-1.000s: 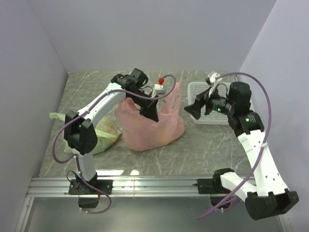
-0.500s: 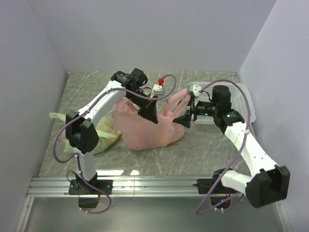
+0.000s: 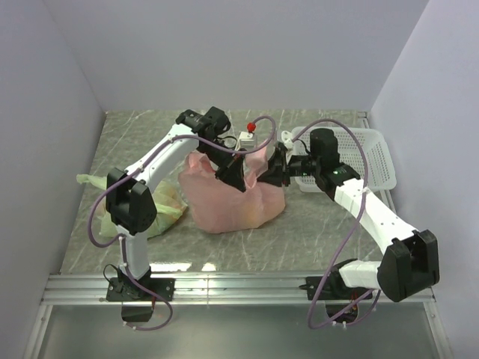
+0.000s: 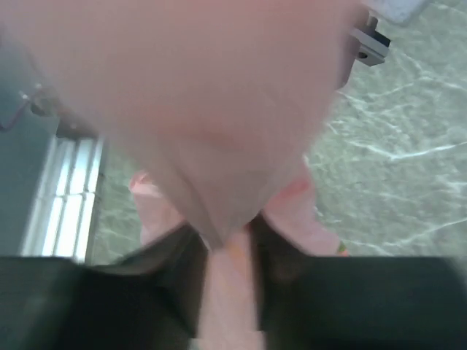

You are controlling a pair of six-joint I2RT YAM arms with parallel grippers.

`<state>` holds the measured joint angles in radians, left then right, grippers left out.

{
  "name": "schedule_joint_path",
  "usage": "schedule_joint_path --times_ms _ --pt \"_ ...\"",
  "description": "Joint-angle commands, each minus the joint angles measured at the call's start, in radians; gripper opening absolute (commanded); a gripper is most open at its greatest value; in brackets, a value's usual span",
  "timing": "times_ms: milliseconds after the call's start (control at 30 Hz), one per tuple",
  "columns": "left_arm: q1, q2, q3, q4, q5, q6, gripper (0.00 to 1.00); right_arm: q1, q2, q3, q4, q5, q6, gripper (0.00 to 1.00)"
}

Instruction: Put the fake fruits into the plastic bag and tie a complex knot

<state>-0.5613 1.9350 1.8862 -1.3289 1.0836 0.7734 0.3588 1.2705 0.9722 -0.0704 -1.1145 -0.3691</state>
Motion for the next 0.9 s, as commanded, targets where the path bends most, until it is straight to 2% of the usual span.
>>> schedule_joint_path --times_ms 0,33,67,133,267,300,400,467,600,633,700,733,767,833,867 --pt "-0.006 -0.022 0.017 0.023 0.048 -0.002 0.05 0.008 0.016 0.069 0.048 -0.006 0.074 0.19" --pt "-0.005 -0.028 0.005 0.055 0.048 -0.017 0.04 0.003 0.026 0.078 0.032 0.007 0.097 0.04" --pt "-0.005 -0.036 -0.004 0.077 0.045 -0.054 0.04 -0.004 0.027 0.095 0.008 0.010 0.101 0.00" --pt "0.001 -0.063 -0.048 0.144 0.021 -0.120 0.03 -0.035 0.017 0.094 0.001 0.016 0.175 0.00" --pt "0.012 -0.160 -0.194 0.385 -0.063 -0.343 0.02 -0.087 -0.031 0.030 0.052 0.157 0.332 0.00" --pt "0.012 -0.210 -0.232 0.502 -0.077 -0.374 0.02 -0.096 -0.039 0.019 0.047 0.185 0.358 0.00" --pt "0.012 -0.290 -0.389 0.716 -0.151 -0.520 0.01 -0.113 -0.065 -0.026 0.018 0.274 0.465 0.00" --pt "0.012 -0.306 -0.470 0.783 -0.166 -0.578 0.00 -0.113 -0.069 -0.064 0.000 0.303 0.525 0.00" --pt "0.012 -0.260 -0.521 0.841 -0.116 -0.622 0.01 -0.112 -0.072 -0.159 0.113 0.298 0.637 0.00" --pt "0.011 -0.254 -0.533 0.867 -0.103 -0.628 0.00 -0.113 -0.060 -0.168 0.124 0.236 0.647 0.02" --pt "0.011 -0.239 -0.541 0.895 -0.077 -0.643 0.00 -0.115 -0.043 -0.167 0.119 0.175 0.639 0.25" --pt "0.012 -0.234 -0.541 0.902 -0.068 -0.643 0.00 -0.119 -0.042 -0.168 0.104 0.144 0.601 0.44" --pt "0.014 -0.228 -0.536 0.901 -0.057 -0.629 0.01 -0.123 -0.049 -0.177 0.095 0.133 0.579 0.56" --pt "0.014 -0.211 -0.520 0.893 -0.031 -0.615 0.01 -0.133 -0.091 -0.207 0.115 0.101 0.520 0.70" --pt "0.015 -0.205 -0.515 0.884 -0.025 -0.603 0.01 -0.133 -0.105 -0.231 0.121 0.090 0.500 0.73"
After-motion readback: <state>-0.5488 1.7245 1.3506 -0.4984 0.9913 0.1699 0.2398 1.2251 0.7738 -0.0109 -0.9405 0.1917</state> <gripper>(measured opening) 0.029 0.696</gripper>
